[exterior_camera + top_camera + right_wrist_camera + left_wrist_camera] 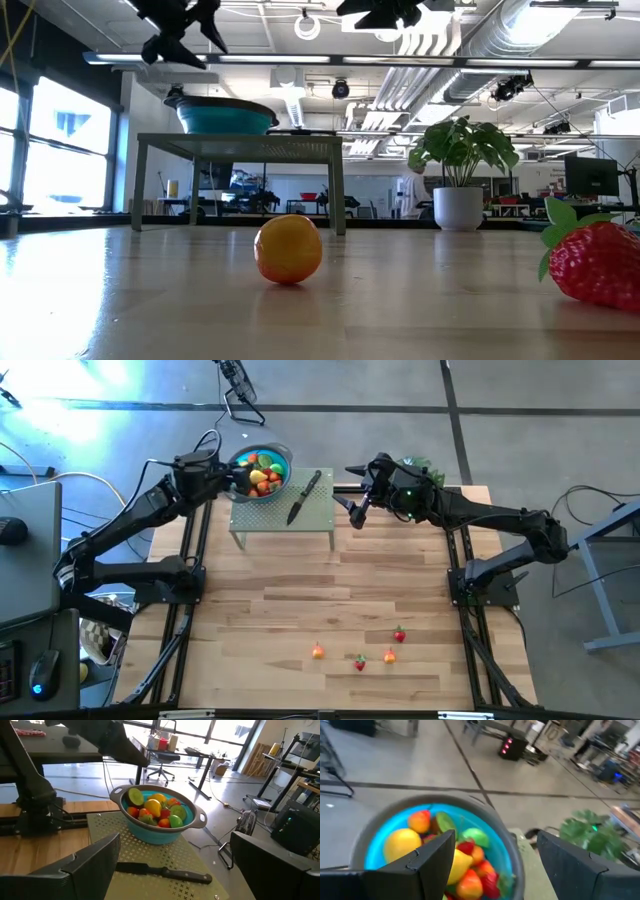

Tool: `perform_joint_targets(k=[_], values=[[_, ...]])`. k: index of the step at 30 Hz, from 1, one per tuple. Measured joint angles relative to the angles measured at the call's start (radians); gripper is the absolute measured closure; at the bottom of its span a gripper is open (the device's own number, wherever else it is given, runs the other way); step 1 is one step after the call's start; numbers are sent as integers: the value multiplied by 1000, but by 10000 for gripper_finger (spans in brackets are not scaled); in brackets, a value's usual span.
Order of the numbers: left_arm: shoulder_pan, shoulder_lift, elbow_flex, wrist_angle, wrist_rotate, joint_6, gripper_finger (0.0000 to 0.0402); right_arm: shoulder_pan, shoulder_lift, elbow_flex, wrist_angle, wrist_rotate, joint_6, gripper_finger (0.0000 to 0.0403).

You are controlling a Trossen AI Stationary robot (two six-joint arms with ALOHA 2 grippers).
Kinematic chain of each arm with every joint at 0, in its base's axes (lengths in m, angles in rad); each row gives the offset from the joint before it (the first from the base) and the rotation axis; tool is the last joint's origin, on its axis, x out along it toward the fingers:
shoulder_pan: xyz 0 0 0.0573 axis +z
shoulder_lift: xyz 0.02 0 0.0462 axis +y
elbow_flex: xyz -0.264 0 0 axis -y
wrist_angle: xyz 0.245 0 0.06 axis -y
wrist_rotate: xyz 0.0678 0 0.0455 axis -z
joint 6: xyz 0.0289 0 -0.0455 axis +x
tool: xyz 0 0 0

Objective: Pick & Place Fruit
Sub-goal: Put the orange pear into the strainer bowl on the shelf

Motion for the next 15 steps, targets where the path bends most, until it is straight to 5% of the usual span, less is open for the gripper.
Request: perform_joint_targets(k=[8,15], values=[[-71,0,0,0,104,-8,126,0,0,0,-1,-50,1,33],[-269,1,0,31,-12,5,162,0,0,0,-1,-49,9,33]])
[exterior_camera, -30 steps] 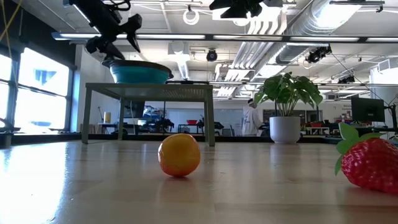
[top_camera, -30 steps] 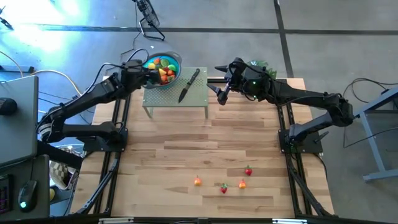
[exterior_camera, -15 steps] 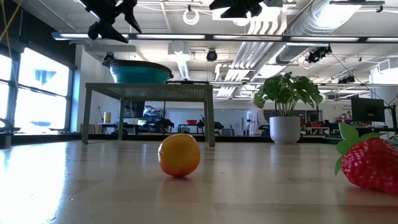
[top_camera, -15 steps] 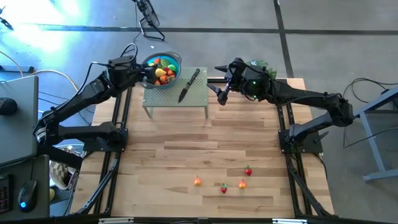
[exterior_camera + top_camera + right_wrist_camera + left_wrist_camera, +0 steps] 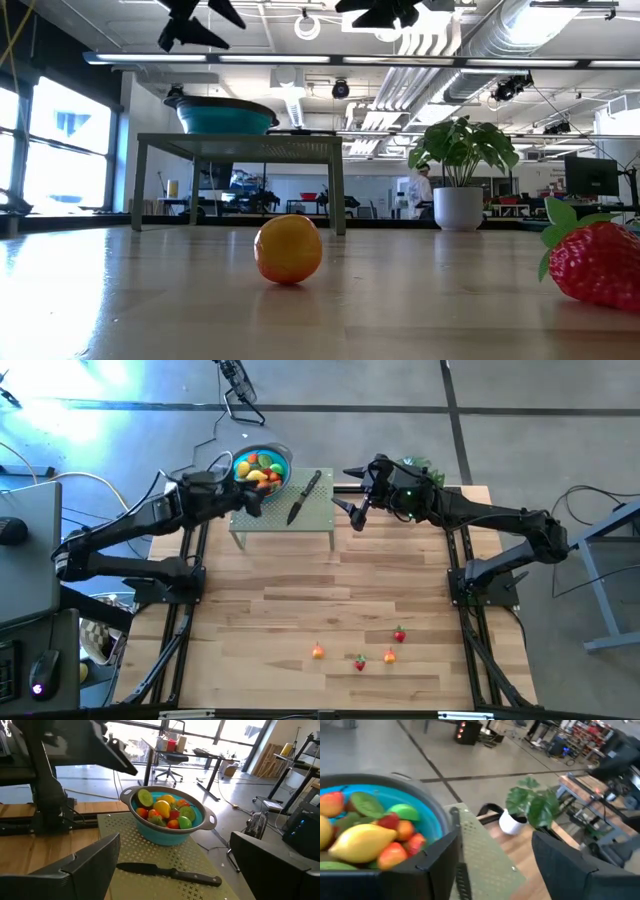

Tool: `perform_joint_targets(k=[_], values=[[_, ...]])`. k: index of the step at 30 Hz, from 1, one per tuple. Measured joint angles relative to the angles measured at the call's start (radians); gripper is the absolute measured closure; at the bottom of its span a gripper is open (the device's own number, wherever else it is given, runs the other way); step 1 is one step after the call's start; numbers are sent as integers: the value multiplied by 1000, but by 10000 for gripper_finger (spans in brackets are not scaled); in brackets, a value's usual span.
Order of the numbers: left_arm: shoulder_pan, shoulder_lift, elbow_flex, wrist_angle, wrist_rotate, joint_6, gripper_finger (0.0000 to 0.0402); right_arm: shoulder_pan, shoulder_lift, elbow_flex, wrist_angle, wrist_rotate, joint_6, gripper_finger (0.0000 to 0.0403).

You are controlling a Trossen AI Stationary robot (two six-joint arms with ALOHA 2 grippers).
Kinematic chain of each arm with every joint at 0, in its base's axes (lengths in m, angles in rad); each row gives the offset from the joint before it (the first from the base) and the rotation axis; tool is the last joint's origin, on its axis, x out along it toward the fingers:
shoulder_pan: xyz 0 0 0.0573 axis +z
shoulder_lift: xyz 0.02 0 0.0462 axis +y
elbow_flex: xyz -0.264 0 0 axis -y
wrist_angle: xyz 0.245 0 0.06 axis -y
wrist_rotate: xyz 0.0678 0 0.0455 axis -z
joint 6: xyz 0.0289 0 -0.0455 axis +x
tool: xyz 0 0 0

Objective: Pick & Place Fruit
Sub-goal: Put the orange pear into the strainer bowl on the shelf

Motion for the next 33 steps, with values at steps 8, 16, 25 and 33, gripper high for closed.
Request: perform_joint_targets(k=[8,16,25,33], values=[[-132,0,0,13,-68,72,226,0,0,0,38,1,-8,33],[-164,0,0,-6,-66,101,257,0,0,0,111,9,-8,33],[-164,2,0,-15,-65,85,258,11,0,0,105,-11,5,33],[-192,51,-1,2,-62,34,258,63,0,0,28,-151,131,45]])
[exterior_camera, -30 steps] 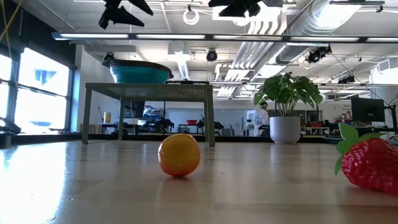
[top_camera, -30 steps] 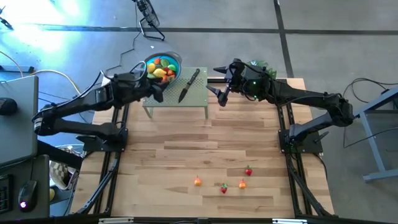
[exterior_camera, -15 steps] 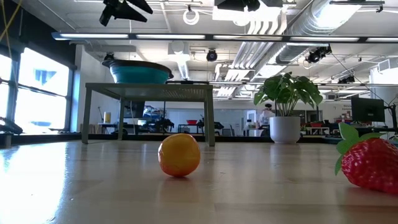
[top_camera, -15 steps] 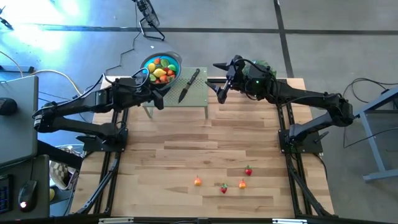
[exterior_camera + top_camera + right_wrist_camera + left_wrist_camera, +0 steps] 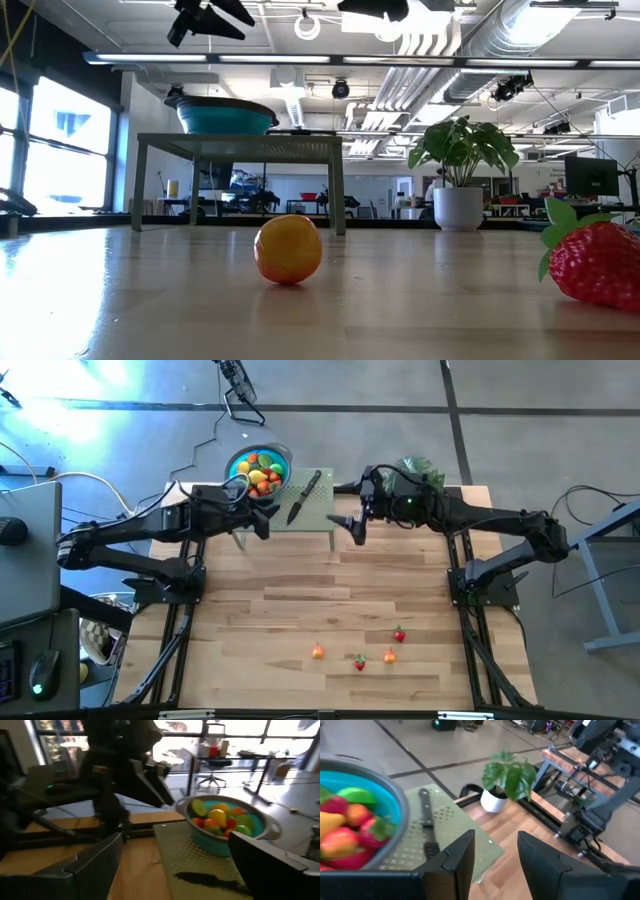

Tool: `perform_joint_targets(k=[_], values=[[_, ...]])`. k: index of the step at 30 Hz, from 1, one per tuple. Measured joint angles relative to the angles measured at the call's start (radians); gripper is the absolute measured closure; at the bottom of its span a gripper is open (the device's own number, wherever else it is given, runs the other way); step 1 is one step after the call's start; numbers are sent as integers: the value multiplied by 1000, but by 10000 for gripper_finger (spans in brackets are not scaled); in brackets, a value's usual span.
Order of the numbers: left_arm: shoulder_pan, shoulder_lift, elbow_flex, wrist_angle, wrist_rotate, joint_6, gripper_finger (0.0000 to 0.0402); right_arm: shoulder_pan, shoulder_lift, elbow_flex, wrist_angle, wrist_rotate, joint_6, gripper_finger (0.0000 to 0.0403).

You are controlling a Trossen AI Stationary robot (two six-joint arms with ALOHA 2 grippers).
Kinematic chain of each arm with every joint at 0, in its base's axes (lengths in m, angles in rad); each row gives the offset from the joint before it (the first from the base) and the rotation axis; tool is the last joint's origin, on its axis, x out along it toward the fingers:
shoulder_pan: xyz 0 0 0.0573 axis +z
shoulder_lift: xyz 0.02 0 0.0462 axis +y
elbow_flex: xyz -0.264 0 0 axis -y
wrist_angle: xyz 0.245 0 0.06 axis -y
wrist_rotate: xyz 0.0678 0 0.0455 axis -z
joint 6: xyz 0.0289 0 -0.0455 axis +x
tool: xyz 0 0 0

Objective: Pick & Place Fruit
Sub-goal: Put the orange pear into the strainer bowl on the shelf

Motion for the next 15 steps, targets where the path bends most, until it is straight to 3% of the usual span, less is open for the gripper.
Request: perform_joint_targets(k=[5,15], values=[[-42,38,0,9,-3,11,258,47,0,0,-9,-47,11,50],[-102,34,0,16,-9,64,258,138,-6,0,-6,106,39,50]])
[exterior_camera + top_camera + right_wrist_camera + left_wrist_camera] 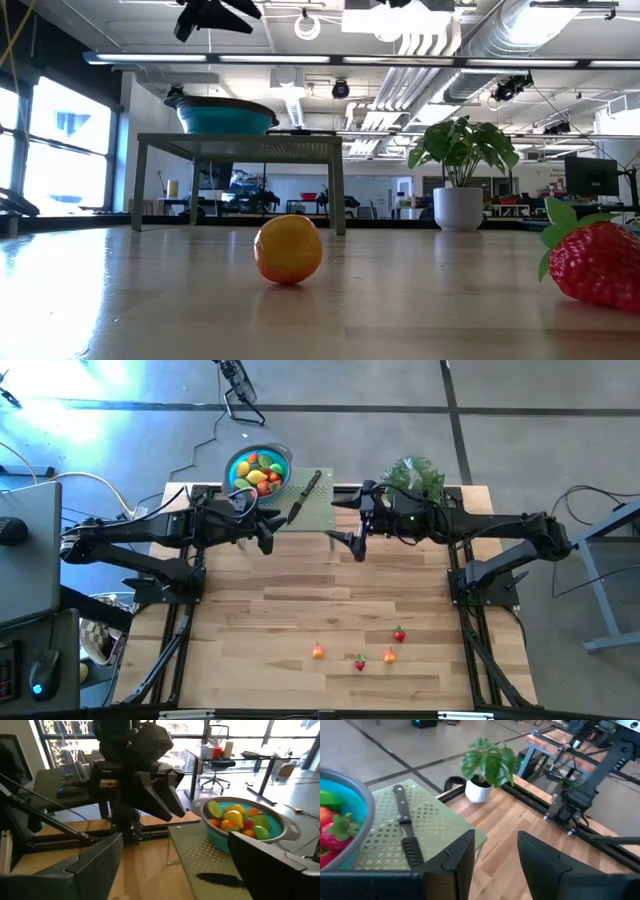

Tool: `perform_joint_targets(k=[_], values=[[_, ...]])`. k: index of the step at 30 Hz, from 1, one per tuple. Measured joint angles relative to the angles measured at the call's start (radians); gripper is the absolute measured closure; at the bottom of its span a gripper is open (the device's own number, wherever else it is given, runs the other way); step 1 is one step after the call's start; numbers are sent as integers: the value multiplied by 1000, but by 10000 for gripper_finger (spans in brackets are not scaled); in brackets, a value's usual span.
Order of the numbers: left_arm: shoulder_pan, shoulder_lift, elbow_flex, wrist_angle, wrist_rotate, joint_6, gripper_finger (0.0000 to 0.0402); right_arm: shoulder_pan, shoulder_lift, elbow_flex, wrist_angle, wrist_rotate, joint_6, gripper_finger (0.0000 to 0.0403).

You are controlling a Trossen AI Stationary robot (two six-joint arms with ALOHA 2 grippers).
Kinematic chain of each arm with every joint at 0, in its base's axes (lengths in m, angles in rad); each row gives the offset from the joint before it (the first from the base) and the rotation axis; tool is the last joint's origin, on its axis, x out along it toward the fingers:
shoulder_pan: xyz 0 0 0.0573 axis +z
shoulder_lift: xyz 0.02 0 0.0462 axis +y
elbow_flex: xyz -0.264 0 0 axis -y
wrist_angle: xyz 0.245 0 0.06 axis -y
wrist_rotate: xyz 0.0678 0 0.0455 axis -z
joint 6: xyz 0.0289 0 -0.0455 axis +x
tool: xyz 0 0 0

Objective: Pick & Place Fruit
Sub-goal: Put the orange pear into the strainer bowl on the shelf

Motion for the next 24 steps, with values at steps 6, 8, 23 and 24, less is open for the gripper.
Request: perform_joint_targets(k=[6,8,23,24], values=[[-86,1,0,-1,-46,23,259,65,-11,0,8,57,15,50],[-131,1,0,-3,-47,24,259,87,-21,0,11,62,15,50],[-445,47,0,-1,-161,-95,259,248,-37,0,6,183,177,131],[-456,58,0,6,-165,-105,259,253,-37,0,4,182,188,137]])
